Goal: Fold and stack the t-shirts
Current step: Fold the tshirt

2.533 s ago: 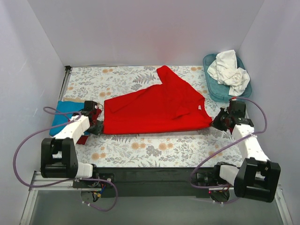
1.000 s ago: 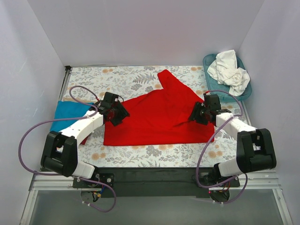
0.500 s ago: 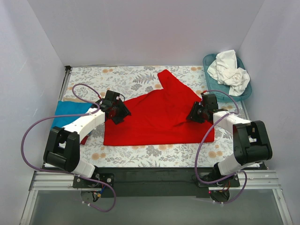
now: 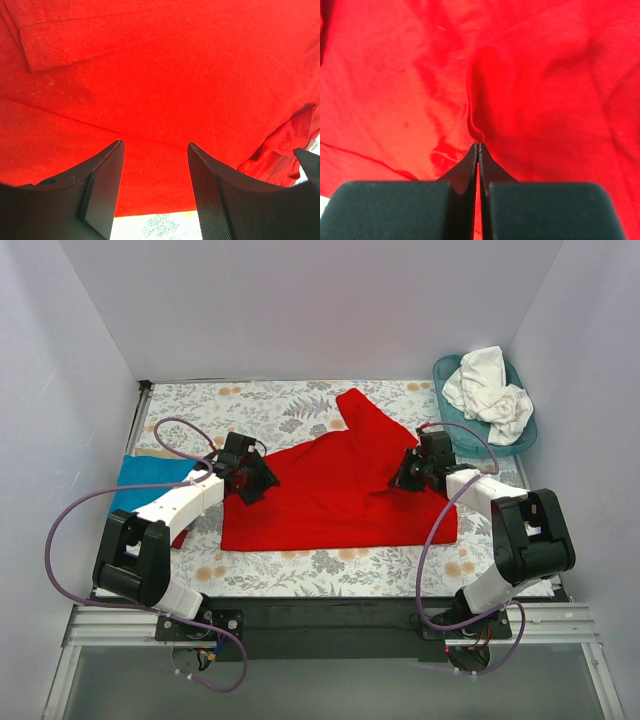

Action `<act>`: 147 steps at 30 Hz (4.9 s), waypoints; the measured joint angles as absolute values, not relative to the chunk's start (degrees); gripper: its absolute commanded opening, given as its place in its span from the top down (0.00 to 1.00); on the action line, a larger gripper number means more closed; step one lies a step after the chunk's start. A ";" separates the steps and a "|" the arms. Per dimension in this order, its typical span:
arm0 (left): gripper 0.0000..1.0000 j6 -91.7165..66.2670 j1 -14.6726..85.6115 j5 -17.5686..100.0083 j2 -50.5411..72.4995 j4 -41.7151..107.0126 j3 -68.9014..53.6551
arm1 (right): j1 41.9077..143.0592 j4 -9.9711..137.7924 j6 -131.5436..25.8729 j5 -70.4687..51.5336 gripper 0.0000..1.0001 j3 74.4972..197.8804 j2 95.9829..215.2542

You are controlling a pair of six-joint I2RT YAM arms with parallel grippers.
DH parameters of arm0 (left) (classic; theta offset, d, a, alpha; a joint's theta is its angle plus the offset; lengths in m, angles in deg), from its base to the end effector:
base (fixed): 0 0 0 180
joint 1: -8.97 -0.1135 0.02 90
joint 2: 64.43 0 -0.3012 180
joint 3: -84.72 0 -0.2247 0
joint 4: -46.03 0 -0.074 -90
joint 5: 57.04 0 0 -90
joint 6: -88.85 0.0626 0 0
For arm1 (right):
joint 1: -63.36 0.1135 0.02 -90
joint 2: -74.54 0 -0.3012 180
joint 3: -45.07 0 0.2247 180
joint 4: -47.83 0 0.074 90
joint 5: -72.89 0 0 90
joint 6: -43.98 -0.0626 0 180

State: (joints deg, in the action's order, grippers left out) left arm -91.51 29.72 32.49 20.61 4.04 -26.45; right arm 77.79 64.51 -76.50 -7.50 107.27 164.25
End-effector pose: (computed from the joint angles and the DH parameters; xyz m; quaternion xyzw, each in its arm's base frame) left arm 0.2636 -0.0993 0.2348 -0.5499 0.7890 -0.2237 0.1582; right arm 0.3025 0.0886 0.2163 0.0959 0.9135 0.2194 0.3290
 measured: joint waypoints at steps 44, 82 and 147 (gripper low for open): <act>0.53 -114.09 22.90 13.87 40.93 -16.41 -10.71 | 76.33 69.40 -71.23 -4.42 0.42 131.43 174.76; 1.00 -104.67 16.37 22.26 42.51 -12.26 -2.54 | 74.16 70.56 -66.16 -5.93 0.39 150.22 195.40; 1.00 -96.19 6.49 30.83 52.54 -7.87 11.89 | 72.83 77.51 -62.77 -21.45 0.99 161.96 201.01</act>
State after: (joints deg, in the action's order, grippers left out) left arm -96.19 6.49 30.83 52.54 -7.87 11.89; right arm 72.83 77.51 -62.77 -21.45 161.96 201.01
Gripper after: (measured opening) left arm 0.010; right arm 0.020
